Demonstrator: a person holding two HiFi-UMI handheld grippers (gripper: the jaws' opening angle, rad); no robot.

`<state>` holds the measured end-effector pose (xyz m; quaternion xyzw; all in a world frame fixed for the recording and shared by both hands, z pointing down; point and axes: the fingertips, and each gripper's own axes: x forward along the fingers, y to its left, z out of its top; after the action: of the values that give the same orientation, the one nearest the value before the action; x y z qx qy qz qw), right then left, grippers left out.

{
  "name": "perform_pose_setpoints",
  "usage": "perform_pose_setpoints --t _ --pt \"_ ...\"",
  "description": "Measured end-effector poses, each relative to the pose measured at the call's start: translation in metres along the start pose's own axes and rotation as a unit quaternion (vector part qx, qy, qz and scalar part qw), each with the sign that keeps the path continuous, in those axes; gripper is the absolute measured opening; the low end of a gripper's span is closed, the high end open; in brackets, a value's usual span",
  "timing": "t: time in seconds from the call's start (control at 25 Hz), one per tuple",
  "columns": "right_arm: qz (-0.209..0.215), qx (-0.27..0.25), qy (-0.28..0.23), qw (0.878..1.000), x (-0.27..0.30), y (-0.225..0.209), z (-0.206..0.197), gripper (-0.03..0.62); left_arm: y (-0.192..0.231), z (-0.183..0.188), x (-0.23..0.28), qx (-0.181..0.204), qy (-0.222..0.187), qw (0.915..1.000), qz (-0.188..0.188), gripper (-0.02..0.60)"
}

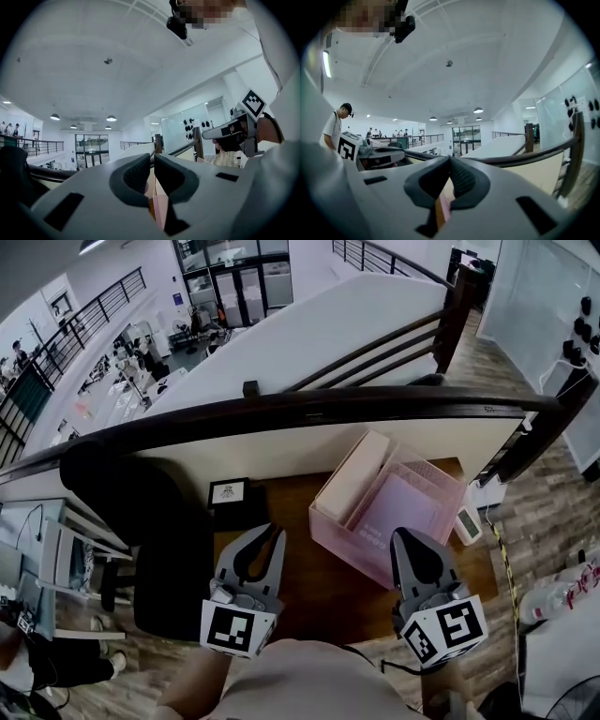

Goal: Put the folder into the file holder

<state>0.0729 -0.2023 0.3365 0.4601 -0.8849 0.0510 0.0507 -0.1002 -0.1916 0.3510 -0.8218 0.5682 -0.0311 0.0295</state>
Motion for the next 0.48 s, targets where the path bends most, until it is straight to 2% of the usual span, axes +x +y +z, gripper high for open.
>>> perform_pose_setpoints --t 0.24,0.48 --pt "0.002 -0.007 0.01 1.0 -0.003 0.003 -0.01 0.003 -0.007 -0.006 0.008 -0.01 0.003 0.9999 -0.013 0.014" --pt "0.013 -0.016 0.014 1.0 -0.003 0.01 -0.015 0.003 -0.006 -0.01 -0.002 -0.023 0.002 0.9997 -0.004 0.009"
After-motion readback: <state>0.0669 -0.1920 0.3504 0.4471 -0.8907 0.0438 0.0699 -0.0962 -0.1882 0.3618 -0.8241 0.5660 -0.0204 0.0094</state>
